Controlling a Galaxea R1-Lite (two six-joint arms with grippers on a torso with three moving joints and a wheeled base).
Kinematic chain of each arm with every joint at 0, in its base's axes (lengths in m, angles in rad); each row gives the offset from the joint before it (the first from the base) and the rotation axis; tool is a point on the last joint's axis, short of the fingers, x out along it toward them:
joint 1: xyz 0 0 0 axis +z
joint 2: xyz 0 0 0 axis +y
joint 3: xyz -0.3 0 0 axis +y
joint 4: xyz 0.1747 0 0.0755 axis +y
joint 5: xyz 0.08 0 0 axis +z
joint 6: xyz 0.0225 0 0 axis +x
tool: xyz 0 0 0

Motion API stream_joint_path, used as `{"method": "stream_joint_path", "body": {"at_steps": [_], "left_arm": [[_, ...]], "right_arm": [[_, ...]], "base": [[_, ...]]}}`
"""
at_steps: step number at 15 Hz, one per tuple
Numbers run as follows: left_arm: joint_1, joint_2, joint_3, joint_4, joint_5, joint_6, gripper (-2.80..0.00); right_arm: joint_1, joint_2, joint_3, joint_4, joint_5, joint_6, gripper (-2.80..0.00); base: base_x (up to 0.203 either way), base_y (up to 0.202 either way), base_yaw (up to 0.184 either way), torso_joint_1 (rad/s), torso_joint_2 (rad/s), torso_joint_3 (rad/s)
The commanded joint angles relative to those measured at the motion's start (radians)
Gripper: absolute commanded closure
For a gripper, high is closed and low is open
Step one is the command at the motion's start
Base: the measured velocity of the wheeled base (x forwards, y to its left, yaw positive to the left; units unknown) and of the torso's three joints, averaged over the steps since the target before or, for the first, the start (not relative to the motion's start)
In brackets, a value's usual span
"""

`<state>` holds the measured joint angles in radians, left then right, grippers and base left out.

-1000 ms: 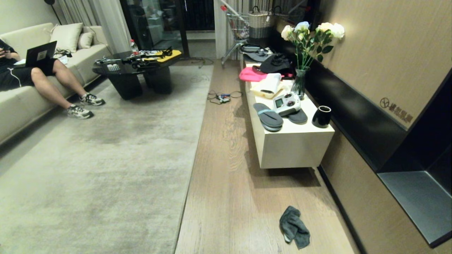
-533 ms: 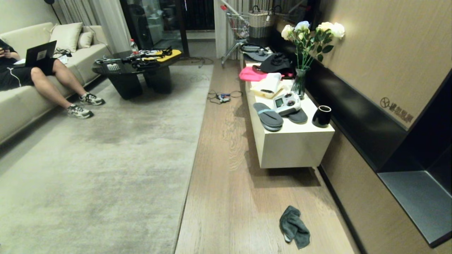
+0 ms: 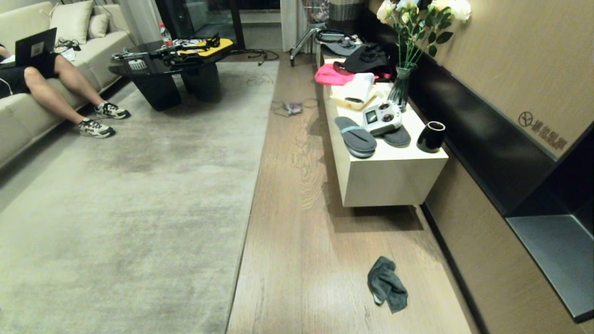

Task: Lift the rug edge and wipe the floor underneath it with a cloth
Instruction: Pick up the rag

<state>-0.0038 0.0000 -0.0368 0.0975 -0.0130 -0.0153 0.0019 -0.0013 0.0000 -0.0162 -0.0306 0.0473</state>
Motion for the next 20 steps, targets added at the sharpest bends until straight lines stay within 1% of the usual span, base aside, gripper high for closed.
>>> {"method": "stream_joint_path", "body": {"at_steps": [1,12,13,15,20], "left_arm": [[0.001,0.0,0.0,0.001,0.001,0.0,0.0],[-0.001,0.0,0.002,0.0,0.001,0.002,0.0],[0.0,0.0,0.004,-0.01,0.007,0.002,0.0],[-0.001,0.0,0.023,-0.071,0.018,0.0,0.0],[0.001,0.0,0.025,-0.073,0.019,-0.007,0.0]], "right_arm": [[0.001,0.001,0.0,-0.001,0.0,0.0,0.0],[0.001,0.001,0.0,-0.001,0.0,0.0,0.0],[0.001,0.001,0.0,-0.001,0.0,0.0,0.0],[0.0,0.001,0.0,-0.001,0.0,0.0,0.0],[0.001,0.001,0.0,-0.001,0.0,0.0,0.0]], "base": [[0.0,0.0,0.0,0.006,0.0,-0.2],[0.0,0.0,0.0,0.005,0.0,-0.196],[0.0,0.0,0.0,0.003,0.0,-0.193],[0.0,0.0,0.0,0.002,0.0,-0.193],[0.0,0.0,0.0,0.002,0.0,-0.2]]}}
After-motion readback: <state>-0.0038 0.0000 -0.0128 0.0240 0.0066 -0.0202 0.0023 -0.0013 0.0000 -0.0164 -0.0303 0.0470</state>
